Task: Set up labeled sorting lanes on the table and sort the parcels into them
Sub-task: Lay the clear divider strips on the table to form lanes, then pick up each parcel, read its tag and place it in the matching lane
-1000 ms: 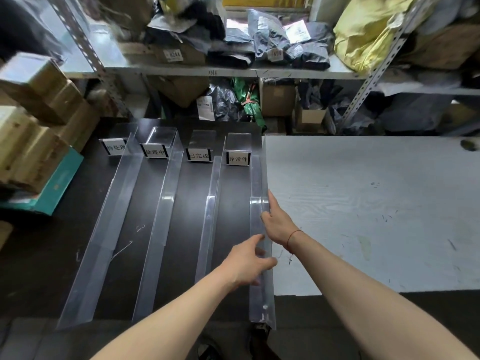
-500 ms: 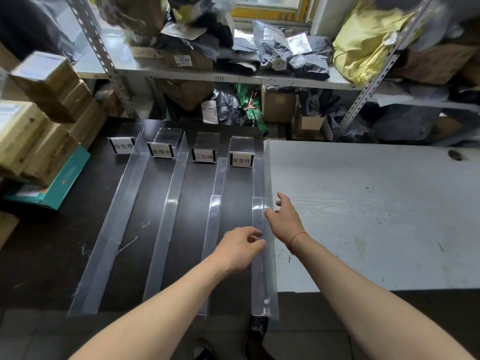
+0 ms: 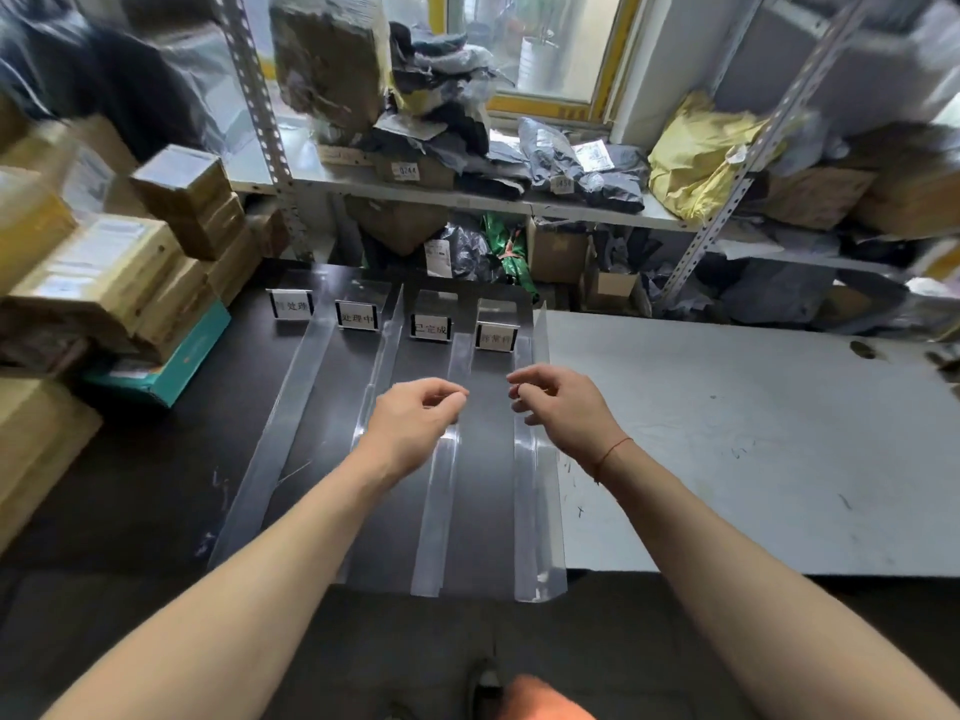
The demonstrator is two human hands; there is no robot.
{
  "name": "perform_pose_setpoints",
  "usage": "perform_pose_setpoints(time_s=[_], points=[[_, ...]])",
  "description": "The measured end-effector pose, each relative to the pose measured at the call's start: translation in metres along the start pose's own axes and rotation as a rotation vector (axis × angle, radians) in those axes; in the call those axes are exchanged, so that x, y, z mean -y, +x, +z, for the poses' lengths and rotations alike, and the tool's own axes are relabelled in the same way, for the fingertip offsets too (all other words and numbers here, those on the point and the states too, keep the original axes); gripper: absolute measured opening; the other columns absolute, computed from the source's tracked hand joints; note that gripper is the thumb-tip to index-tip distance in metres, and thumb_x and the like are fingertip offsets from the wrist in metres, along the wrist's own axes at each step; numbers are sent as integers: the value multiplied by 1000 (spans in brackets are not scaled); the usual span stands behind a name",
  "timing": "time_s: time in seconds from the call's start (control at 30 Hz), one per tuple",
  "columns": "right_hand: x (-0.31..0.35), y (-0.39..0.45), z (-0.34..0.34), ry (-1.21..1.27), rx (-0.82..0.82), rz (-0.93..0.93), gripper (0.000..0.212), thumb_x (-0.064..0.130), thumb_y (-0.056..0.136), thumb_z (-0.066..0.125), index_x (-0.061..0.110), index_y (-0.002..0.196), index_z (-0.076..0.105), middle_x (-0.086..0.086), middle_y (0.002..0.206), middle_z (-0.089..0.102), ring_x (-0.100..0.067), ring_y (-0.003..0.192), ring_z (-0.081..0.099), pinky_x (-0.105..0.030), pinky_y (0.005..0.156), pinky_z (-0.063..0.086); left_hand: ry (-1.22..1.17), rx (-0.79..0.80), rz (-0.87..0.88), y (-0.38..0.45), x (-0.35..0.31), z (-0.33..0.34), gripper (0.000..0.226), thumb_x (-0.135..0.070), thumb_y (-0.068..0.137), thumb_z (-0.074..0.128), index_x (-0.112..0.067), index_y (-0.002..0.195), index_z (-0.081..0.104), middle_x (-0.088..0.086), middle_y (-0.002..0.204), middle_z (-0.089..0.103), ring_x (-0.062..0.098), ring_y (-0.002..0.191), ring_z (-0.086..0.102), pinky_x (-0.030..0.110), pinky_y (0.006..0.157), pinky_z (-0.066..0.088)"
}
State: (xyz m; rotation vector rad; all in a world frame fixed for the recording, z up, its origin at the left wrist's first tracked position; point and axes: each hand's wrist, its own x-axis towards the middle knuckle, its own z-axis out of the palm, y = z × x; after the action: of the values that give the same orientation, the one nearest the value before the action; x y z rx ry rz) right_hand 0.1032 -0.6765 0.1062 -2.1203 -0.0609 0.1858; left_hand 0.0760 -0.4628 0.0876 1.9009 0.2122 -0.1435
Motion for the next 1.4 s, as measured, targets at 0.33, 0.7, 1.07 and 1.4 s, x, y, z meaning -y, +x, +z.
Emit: perform_pose_setpoints(time_s=[0.33,0.7,1.07,1.4], points=[[12,-3,45,104,147,-67,23,13,103,59,22,116,75,6,100,77,-8,91,74,-35,86,64,49,-262,-83,-53,12,-87,11,-28,98,75,-30,107,80,-7,93,80,14,93,77,42,92,64],[93,14,154,99,218,-128,25,19,99,61,34,114,73,8,98,77,-11,93,74,-45,90,63,99,-381,-77,-73,48,-204,31,-34,100,72,-32,131,70,-15,107,76,3,100,73,37,97,62],[195,12,301,158,189,-10,36,9,99,63,24,131,67,1,107,75,-21,96,75,-37,81,65,91,-303,9,-49,104,-384,35,-36,97,74,-36,131,66,-20,106,75,3,96,72,39,95,62],[258,77,382,215,242,-7,31,14,103,63,25,132,65,0,108,75,-20,93,76,-32,73,62,87,-358,-45,-6,111,-476,42,-33,99,73,-30,140,62,-14,125,70,-3,100,68,31,98,58]])
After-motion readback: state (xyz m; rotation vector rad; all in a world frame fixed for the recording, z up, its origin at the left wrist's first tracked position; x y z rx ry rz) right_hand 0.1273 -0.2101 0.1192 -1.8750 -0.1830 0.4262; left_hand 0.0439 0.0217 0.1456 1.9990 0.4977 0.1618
